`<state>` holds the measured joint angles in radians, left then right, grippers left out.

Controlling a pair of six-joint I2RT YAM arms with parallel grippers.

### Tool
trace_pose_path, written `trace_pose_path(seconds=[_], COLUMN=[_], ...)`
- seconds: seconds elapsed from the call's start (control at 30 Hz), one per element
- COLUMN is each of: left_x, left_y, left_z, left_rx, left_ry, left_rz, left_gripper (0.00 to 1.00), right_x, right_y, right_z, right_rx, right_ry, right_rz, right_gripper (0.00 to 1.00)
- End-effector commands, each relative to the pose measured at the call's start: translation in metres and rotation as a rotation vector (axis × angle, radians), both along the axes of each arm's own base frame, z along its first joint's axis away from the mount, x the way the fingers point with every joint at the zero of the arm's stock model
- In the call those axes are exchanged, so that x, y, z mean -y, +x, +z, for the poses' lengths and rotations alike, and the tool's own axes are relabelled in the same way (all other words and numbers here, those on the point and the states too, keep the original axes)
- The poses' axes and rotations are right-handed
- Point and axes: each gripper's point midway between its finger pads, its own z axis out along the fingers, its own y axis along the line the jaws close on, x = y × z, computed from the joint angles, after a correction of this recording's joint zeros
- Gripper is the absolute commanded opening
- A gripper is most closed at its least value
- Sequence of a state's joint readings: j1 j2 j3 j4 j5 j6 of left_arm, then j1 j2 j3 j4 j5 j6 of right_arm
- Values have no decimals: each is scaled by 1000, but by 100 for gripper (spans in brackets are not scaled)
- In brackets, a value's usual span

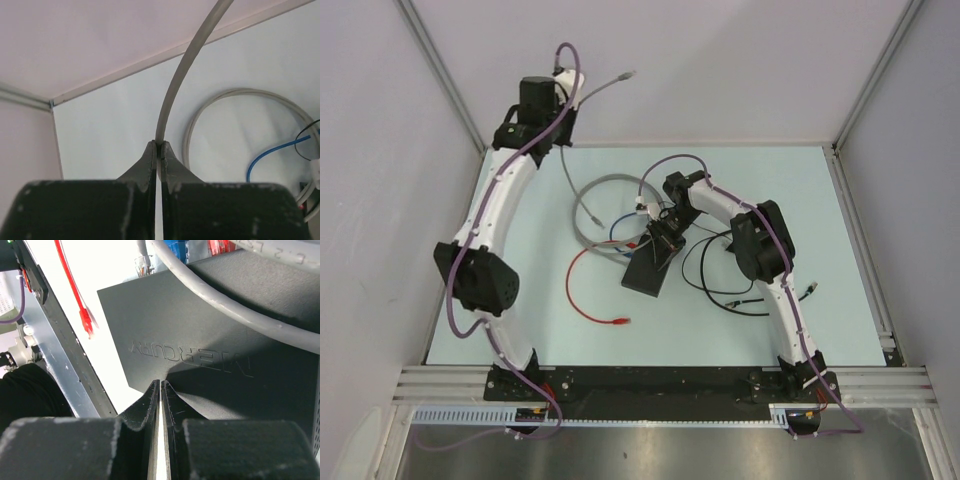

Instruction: Pull the plug from the switch port

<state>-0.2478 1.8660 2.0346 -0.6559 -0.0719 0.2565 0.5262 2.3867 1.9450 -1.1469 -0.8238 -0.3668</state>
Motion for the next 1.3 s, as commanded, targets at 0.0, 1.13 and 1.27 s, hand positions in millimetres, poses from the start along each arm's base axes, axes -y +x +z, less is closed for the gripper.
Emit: trace_pose_path(seconds=[0.0,1.13,1.27], left_x=[-53,12,41], left_y=[-17,-143,-177], left_z=[4,-158,-197], left_rx=[-11,-587,-680], left_ry=[-36,-185,-233], left_rz=[130,-280,-328], left_gripper=[0,20,0], right_x=[6,22,47], right_y=[18,52,42], right_z=[-14,53,48], right_rx=[102,482,482], right_ry=[-44,-155,-227], right_rz=[9,-18,-42], right_gripper=[10,14,0])
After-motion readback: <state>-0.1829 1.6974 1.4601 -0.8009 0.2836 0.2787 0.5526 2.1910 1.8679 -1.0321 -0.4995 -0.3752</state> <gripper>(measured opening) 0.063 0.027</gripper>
